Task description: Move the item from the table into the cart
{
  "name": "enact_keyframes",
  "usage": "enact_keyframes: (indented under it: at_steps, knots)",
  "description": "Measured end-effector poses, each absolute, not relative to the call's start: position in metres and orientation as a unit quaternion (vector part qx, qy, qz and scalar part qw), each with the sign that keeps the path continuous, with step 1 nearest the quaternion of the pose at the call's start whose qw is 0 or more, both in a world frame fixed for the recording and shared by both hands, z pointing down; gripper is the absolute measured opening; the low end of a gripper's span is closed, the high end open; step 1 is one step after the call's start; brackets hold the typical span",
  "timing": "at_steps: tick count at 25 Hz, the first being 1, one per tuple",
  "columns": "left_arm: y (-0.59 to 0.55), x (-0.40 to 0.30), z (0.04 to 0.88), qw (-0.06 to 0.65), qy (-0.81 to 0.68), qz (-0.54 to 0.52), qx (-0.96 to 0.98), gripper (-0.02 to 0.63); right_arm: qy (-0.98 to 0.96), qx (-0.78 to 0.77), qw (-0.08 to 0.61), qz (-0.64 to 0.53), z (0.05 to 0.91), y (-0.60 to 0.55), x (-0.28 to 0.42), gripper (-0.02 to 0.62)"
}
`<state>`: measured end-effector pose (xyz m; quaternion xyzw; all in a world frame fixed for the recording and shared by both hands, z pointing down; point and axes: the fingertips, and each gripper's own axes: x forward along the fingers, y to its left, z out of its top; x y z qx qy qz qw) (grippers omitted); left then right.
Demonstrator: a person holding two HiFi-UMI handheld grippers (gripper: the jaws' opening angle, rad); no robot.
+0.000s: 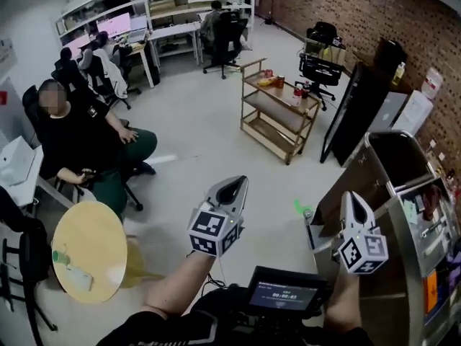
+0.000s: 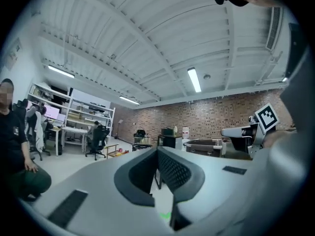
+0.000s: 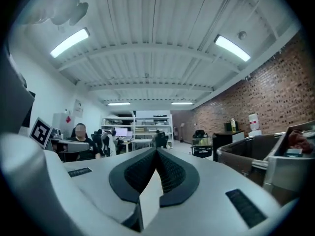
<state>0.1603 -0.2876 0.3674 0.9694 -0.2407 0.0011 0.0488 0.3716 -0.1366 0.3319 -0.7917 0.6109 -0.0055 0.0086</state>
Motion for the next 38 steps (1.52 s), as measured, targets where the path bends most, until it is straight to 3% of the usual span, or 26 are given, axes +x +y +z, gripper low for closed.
enact_keyframes:
  at_steps: [3,5,22,31,38]
  knots:
    - [-0.336,0.119,0.369,0.056,-0.279,-0.001,0.959,0.000,0.645,-0.764,0.002,-0.010,0.334,-0.203,0.340,0.003]
    - [-0.361,0.092,0.370,0.056,-0.308,-0.002,0.950,0.000,0.671,-0.742,0.000,-0.015,0.338,-0.244,0.320,0.066]
    - [-0.492,-0.144,0.384,0.055,-0.605,0.016,0.794,0.011,0.871,-0.489,-0.002,-0.040,0.365,-0.536,0.127,0.066]
    - [-0.471,-0.368,0.393,0.066,-0.711,0.001,0.701,0.012,0.921,-0.387,-0.005,-0.045,0.374,-0.594,-0.096,0.066]
    - [-0.425,-0.554,0.412,0.058,-0.776,-0.002,0.627,0.012,0.952,-0.302,-0.015,-0.039,0.386,-0.602,-0.315,0.066]
